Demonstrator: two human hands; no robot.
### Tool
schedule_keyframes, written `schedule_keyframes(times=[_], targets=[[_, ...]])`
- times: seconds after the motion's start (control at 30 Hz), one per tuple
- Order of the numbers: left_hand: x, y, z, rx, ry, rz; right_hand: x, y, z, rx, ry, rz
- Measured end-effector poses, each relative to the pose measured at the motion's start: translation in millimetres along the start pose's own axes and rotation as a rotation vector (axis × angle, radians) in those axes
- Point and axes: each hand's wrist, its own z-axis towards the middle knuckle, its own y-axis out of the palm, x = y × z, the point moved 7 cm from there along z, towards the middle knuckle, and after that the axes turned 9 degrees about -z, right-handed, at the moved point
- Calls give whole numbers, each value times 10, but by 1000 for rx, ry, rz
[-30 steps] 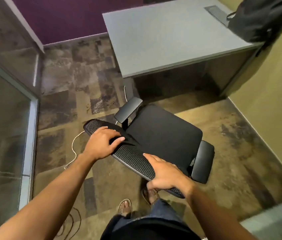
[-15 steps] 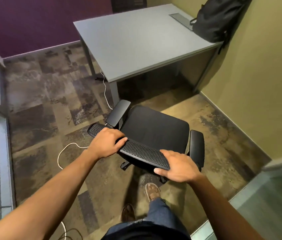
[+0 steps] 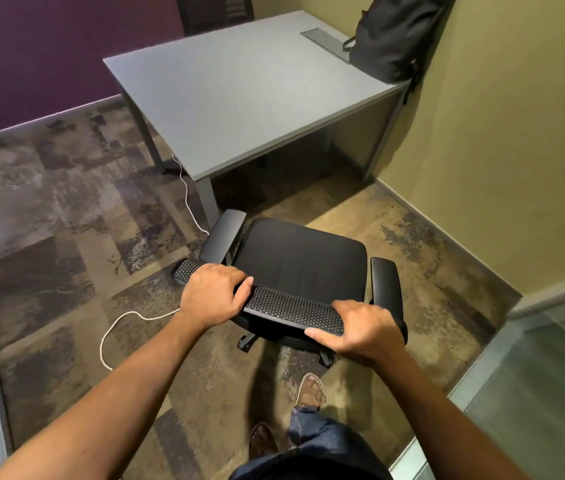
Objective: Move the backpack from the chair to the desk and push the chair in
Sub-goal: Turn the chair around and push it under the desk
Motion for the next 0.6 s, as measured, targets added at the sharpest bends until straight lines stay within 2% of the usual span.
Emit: schedule_keyframes(times=[0.23, 0.6], targets=[[20, 80, 306, -2, -32, -2, 253, -10, 270, 58, 9, 16], [110, 273, 936, -2, -202, -20, 897, -8, 921, 106, -71, 45]])
